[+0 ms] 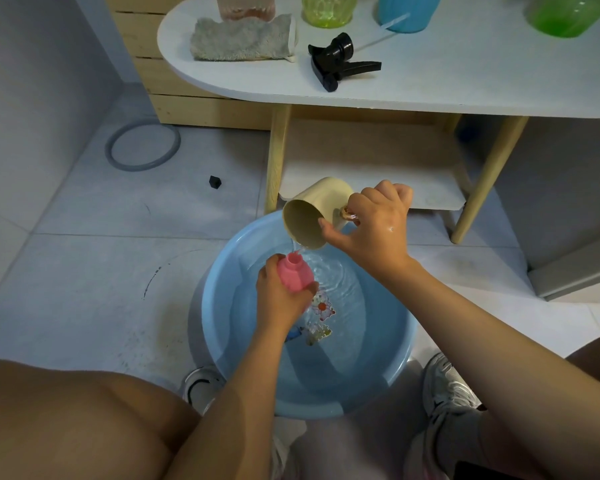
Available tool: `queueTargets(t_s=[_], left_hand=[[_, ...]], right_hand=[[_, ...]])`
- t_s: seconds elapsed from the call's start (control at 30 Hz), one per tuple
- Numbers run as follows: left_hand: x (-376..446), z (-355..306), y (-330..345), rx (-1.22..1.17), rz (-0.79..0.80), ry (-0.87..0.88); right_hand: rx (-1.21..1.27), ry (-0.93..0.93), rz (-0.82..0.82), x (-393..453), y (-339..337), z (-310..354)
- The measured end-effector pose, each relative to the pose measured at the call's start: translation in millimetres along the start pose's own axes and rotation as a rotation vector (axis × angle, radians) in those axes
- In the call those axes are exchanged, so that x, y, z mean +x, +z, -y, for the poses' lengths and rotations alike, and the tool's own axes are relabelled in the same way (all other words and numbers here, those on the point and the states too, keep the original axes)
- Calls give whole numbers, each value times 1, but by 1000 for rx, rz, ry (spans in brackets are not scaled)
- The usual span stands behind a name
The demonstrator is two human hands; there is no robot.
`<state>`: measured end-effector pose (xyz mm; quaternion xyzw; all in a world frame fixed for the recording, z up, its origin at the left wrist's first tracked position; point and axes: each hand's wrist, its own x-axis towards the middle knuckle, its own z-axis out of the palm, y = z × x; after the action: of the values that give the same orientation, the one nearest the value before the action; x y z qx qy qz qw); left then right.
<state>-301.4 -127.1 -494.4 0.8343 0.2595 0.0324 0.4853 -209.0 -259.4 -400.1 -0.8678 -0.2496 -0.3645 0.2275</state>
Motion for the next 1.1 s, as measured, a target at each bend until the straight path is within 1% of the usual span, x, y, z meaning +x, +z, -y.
queueTargets(t_s=[1.1], left_hand=[[-2, -5, -2, -35, 23, -34]], right_hand=[[-28, -194, -55, -2, 2, 1]])
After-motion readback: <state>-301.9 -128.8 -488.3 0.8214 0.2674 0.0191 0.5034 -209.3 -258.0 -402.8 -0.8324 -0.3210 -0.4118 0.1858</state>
